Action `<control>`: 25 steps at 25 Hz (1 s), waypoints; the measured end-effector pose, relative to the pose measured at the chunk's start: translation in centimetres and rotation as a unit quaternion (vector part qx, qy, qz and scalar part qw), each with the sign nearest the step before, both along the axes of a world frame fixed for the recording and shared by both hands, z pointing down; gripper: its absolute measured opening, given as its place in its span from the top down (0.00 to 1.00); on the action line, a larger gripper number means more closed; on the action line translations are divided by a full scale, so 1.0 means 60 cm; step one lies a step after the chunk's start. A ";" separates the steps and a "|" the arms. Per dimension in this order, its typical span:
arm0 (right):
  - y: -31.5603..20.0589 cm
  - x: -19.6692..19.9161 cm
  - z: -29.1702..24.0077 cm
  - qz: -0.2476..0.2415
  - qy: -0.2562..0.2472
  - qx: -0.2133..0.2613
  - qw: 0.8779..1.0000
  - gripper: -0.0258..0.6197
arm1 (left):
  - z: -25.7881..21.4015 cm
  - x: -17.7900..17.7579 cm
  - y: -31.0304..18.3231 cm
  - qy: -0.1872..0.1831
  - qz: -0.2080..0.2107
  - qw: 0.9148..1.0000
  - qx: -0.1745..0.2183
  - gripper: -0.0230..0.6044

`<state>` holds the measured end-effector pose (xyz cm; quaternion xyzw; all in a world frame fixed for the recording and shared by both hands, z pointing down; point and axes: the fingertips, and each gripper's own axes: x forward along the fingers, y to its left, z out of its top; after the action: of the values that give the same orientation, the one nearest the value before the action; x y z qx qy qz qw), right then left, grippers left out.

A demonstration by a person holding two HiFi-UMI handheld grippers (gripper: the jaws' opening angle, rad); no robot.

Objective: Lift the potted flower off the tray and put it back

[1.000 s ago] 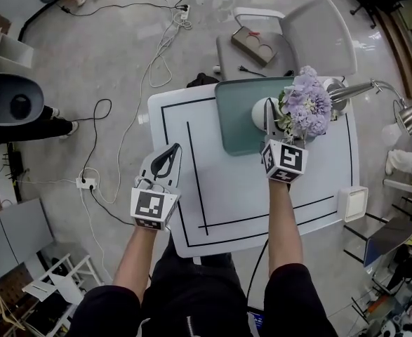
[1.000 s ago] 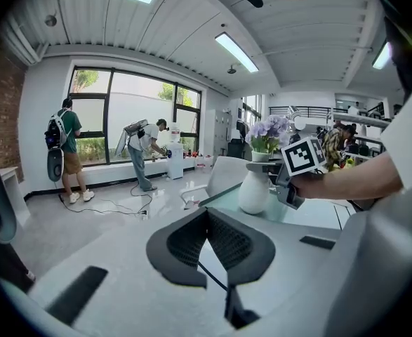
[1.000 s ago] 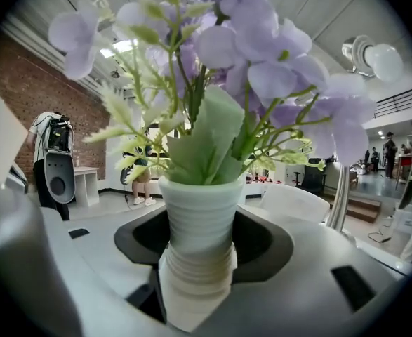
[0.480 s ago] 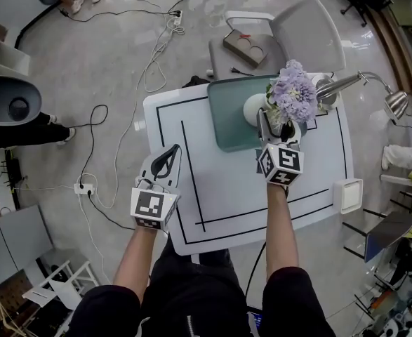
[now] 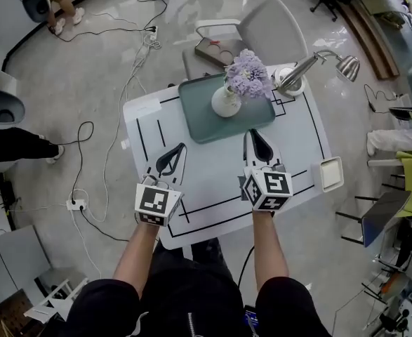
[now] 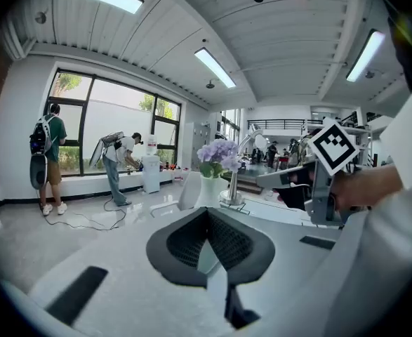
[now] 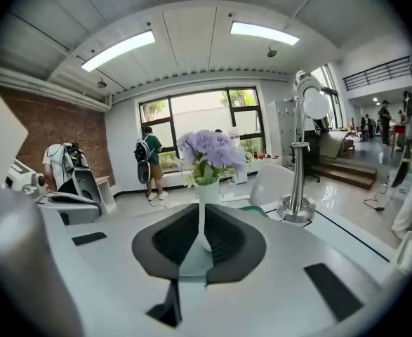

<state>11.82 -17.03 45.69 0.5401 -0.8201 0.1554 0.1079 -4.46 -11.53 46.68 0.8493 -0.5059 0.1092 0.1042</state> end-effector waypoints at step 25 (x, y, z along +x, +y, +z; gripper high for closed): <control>0.260 0.047 -0.109 -0.019 -0.009 0.035 0.999 0.95 | -0.107 0.167 0.158 0.011 0.064 0.997 0.039 0.96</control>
<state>14.66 -1.46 39.15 0.5264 -0.8360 0.1294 0.0849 5.59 -2.08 40.26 0.8844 -0.4533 0.0866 0.0696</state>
